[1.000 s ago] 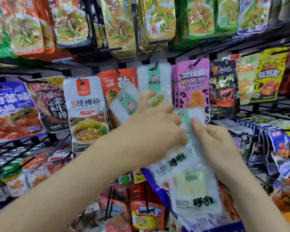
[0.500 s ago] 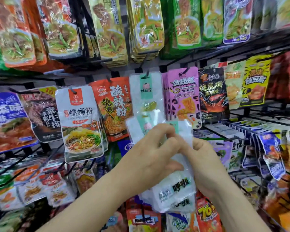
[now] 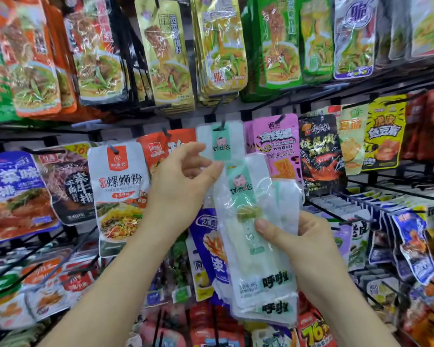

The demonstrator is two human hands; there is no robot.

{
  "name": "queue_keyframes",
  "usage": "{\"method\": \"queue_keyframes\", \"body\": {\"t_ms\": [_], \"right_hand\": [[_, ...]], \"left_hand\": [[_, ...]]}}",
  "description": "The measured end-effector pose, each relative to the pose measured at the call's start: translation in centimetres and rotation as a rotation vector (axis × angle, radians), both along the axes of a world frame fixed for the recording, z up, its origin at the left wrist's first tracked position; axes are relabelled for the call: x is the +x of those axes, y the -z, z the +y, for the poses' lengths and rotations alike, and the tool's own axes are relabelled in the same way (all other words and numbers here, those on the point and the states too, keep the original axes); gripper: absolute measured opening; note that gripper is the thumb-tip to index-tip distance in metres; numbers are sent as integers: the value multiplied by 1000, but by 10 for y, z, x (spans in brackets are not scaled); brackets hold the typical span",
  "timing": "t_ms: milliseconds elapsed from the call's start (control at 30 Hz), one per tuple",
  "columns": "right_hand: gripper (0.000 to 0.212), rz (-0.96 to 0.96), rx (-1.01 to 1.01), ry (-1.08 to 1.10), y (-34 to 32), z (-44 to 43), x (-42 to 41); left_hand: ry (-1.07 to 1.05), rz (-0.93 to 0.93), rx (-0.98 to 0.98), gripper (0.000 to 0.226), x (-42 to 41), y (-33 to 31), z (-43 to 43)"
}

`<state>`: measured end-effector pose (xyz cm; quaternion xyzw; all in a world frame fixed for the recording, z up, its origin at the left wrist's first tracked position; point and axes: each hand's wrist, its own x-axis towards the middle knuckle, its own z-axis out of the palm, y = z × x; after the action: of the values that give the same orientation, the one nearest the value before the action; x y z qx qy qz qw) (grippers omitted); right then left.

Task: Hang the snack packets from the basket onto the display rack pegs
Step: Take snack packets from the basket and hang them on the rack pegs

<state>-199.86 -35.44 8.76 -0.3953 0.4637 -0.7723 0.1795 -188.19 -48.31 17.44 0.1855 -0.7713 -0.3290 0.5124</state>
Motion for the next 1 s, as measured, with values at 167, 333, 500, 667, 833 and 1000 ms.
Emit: {"method": "queue_keyframes", "body": {"t_ms": [167, 333, 500, 667, 833, 1000], "right_hand": [[17, 31, -29, 5, 1, -4, -4], [16, 127, -22, 55, -3, -4, -8], [61, 158, -21, 115, -6, -12, -14], [78, 138, -47, 146, -11, -14, -22], [87, 128, -37, 204, -12, -7, -28], [91, 102, -22, 263, -11, 2, -35]], "left_hand": [[274, 87, 426, 28, -11, -7, -3], [298, 20, 330, 7, -17, -11, -2], [160, 205, 58, 6, -34, -26, -5], [51, 298, -32, 2, -44, -27, -8], [-16, 340, -70, 6, -48, -30, -16], [-54, 321, -93, 10, -50, -38, -24]]}}
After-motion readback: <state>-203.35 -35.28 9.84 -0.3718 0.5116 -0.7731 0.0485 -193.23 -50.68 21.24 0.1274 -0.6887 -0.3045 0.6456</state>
